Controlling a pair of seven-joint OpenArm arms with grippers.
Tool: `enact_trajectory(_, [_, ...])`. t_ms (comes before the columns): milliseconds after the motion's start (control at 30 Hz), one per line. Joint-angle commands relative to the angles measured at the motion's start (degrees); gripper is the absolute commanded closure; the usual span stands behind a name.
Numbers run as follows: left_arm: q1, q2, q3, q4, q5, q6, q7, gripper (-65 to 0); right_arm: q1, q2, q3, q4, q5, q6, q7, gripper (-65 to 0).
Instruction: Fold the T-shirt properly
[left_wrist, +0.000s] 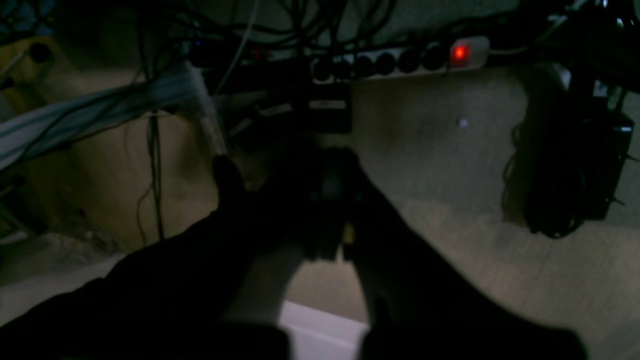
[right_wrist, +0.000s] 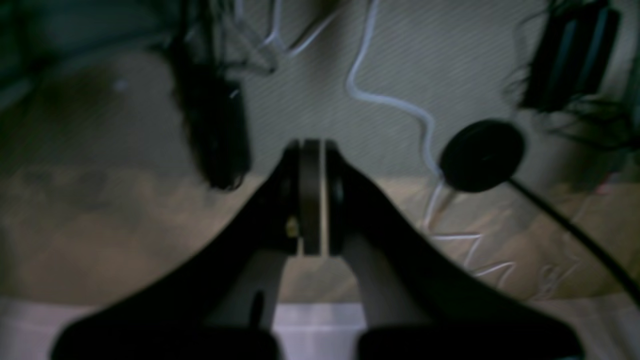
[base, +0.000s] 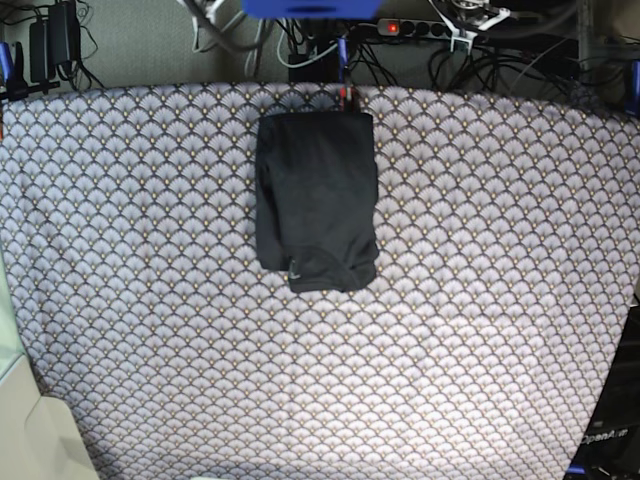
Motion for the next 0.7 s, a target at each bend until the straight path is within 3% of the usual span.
enact_trajectory(0, [0.54,-0.27,-0.05,0.01,-0.15,0.44,-0.37,0.0,-0.42,0.63,0.00,0.09,0.09,0.05,0.29,0.0])
enact_trajectory(233, [0.45,-0.27,0.04,0.01,-0.15,0.35,-0.99,0.0,-0.34,0.63,0.00,0.35,0.09,0.05,0.38,0.0])
enact_trajectory(400, [0.63,0.09,-0.05,0.01,-0.15,0.00,-7.67,0.0,-0.07,0.98,0.09,0.44,0.09,0.05,0.47,0.0])
enact_trajectory(467, [0.63,0.17,-0.13,0.01,-0.15,-2.99,-8.46,0.0,-0.07,1.16,0.00,0.44,0.09,0.05,1.26,0.0])
enact_trajectory(567, [0.45,1.23,-1.01,0.01,-0.32,-10.46,-8.46,0.0,-0.07,2.30,0.00,0.09,0.09,0.14,2.76,0.0])
enact_trajectory(667, [0.36,1.67,-6.90,0.01,-1.12,-15.03,-8.28,0.0,-0.16,2.30,-0.09,0.35,0.09,0.23,2.76,0.0])
